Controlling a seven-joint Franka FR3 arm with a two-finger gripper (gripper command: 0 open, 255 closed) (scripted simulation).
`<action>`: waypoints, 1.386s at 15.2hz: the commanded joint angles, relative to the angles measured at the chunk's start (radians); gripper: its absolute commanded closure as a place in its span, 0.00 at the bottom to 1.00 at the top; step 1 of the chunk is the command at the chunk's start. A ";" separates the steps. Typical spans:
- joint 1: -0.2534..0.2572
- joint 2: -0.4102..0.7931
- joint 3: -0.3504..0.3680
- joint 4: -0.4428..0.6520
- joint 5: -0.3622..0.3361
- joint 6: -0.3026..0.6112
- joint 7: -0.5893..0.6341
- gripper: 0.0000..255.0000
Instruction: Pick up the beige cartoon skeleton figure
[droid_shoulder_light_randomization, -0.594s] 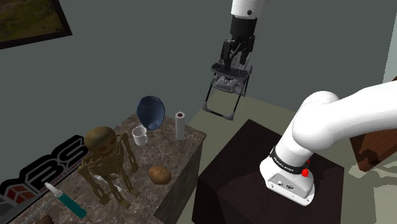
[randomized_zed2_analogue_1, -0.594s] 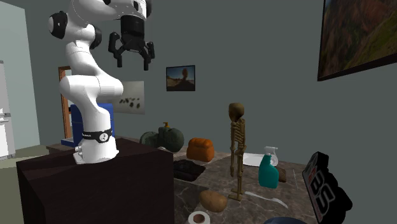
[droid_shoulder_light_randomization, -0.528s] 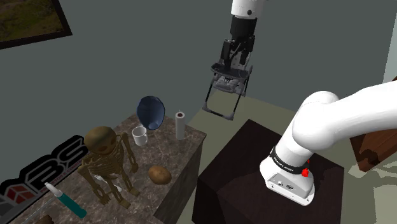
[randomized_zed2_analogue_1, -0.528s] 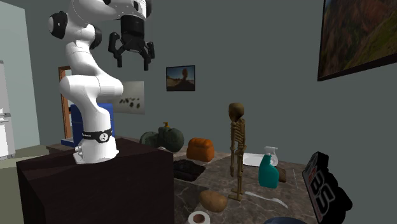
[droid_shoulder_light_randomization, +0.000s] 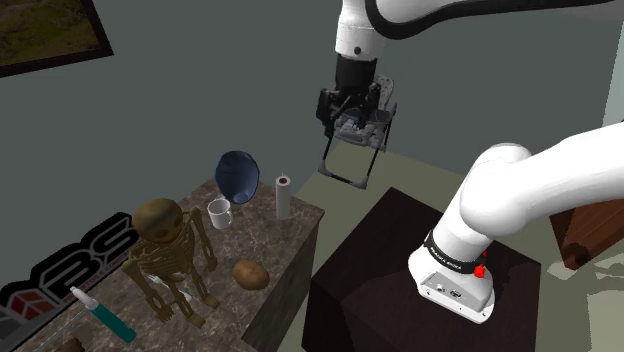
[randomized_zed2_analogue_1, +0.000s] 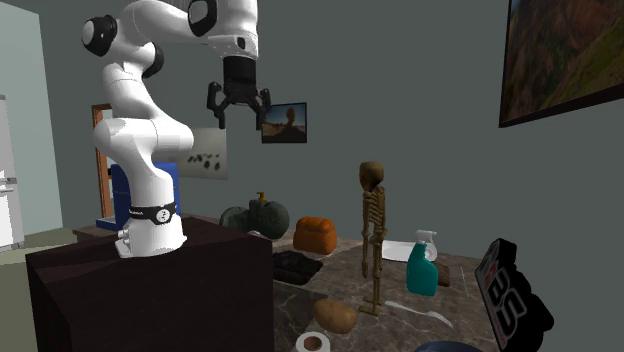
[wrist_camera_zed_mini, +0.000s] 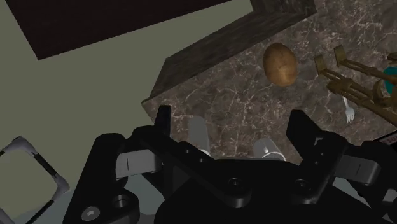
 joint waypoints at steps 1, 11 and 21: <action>0.004 0.032 0.054 -0.003 0.041 0.044 0.094 0.00; -0.026 0.299 0.304 0.072 0.143 0.291 0.518 0.00; -0.104 0.725 0.509 0.302 -0.062 0.504 1.039 0.00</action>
